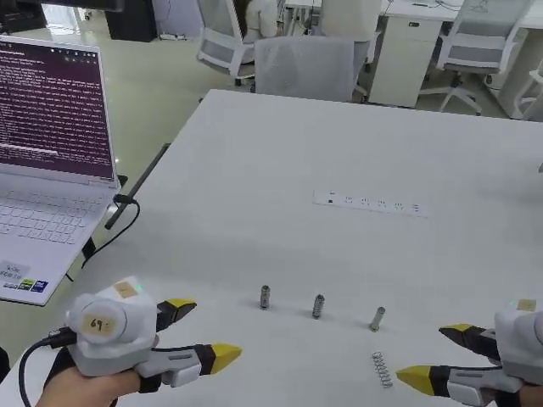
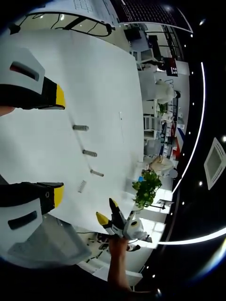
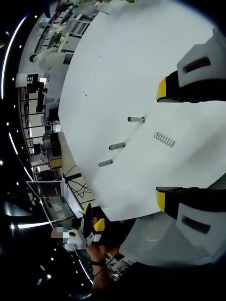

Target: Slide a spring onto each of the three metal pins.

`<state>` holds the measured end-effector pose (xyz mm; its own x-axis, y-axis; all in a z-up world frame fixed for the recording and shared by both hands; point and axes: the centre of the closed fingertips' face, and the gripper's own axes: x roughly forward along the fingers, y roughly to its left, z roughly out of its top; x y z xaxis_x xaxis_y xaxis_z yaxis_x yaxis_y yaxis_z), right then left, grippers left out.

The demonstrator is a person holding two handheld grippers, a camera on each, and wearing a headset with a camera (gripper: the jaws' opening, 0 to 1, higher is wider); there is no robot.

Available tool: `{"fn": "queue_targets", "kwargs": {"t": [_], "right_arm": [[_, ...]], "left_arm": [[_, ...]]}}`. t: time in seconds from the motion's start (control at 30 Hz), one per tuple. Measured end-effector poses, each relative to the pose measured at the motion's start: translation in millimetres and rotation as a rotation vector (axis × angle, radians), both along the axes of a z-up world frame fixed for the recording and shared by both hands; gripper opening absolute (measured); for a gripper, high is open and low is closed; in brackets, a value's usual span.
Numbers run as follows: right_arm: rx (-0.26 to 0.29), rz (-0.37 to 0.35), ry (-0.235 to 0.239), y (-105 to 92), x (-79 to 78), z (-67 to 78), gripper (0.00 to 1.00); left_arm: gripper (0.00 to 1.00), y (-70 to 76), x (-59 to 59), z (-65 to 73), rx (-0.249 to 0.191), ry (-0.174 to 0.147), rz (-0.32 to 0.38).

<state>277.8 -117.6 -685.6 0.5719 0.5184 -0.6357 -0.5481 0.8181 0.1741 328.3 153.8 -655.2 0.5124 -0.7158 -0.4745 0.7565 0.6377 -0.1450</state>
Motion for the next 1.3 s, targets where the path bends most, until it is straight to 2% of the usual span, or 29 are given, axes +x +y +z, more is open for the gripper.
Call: {"fn": "queue_targets", "kwargs": {"t": [0.17, 0.33, 0.5, 0.7, 0.93, 1.13, 1.3], "right_arm": [[0.013, -0.024, -0.001, -4.8, -10.2, -0.5, 0.74], [0.019, -0.048, -0.006, -10.9, -12.9, -1.3, 0.75], [0.021, -0.042, -0.002, -11.6, -14.8, -1.0, 0.76], [0.025, -0.046, 0.002, -12.6, -16.3, -1.5, 0.76], [0.026, -0.056, 0.003, -11.4, -18.7, -0.2, 0.76], [0.031, -0.065, 0.002, -10.5, -22.1, 3.0, 0.75], [0.036, -0.079, 0.005, -14.2, -27.1, 1.5, 0.74]], "left_arm": [[0.58, -5.0, -0.2, -0.3, 0.001, 0.001, -0.008], [0.58, -9.1, -0.8, -0.2, 0.004, 0.003, -0.018], [0.58, -14.3, -0.5, -1.0, 0.007, 0.004, -0.030], [0.58, -27.8, -0.6, -3.0, 0.007, 0.008, -0.057], [0.57, -56.6, -2.8, -7.5, 0.004, 0.016, -0.120], [0.56, -90.1, -7.5, -13.0, 0.003, 0.022, -0.192], [0.56, -115.5, -8.9, -21.1, -0.007, 0.043, -0.235]]}}
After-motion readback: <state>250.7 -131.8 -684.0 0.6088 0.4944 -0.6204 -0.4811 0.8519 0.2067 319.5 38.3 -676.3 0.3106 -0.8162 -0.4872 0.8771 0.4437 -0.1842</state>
